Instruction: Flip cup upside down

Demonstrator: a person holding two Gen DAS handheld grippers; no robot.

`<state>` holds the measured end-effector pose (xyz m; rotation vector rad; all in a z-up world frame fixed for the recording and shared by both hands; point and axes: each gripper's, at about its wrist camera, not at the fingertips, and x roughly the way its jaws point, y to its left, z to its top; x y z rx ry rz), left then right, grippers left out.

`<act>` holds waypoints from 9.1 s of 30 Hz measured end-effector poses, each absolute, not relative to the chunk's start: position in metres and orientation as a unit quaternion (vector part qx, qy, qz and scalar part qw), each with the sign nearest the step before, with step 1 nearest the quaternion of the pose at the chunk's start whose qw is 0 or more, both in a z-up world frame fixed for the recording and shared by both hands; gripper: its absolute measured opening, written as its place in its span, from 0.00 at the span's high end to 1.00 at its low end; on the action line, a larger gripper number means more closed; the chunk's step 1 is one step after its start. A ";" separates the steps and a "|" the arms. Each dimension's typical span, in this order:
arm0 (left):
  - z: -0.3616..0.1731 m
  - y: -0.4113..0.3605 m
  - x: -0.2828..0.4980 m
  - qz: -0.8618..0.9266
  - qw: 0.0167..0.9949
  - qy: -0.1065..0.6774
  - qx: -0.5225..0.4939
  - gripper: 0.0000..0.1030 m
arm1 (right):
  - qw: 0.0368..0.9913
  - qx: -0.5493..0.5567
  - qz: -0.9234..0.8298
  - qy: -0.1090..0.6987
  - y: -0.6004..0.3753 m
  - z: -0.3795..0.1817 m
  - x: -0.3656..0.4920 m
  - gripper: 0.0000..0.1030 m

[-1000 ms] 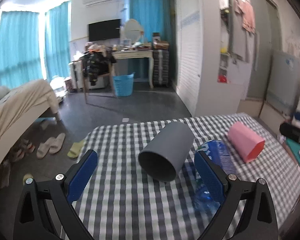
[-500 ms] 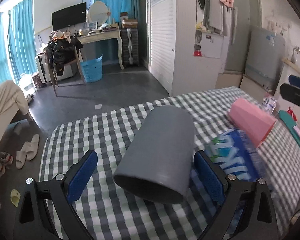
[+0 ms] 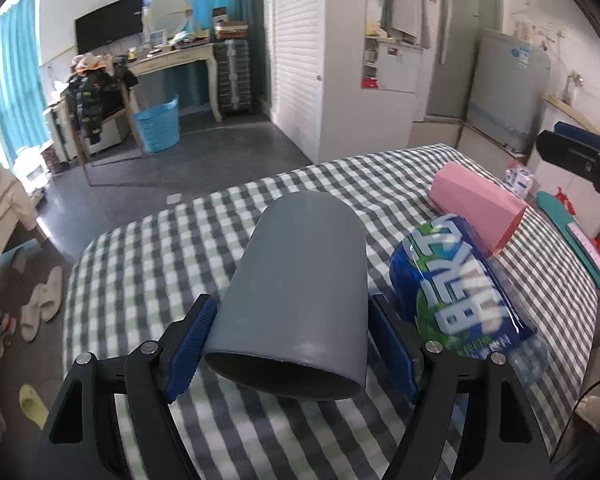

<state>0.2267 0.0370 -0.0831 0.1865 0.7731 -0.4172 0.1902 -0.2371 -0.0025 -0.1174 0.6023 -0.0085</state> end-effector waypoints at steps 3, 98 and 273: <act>-0.079 0.040 0.206 -0.161 0.907 0.376 0.099 0.24 | 0.955 -0.053 0.000 0.291 -0.239 0.003 0.181 0.00; -0.075 0.175 0.047 0.072 0.929 0.357 -0.063 0.06 | 0.798 -0.008 0.186 0.573 -0.074 -0.076 0.142 0.26; -0.022 -0.032 -0.017 0.004 0.981 0.192 -0.015 0.00 | 0.967 0.010 0.079 0.243 -0.318 -0.021 0.017 0.00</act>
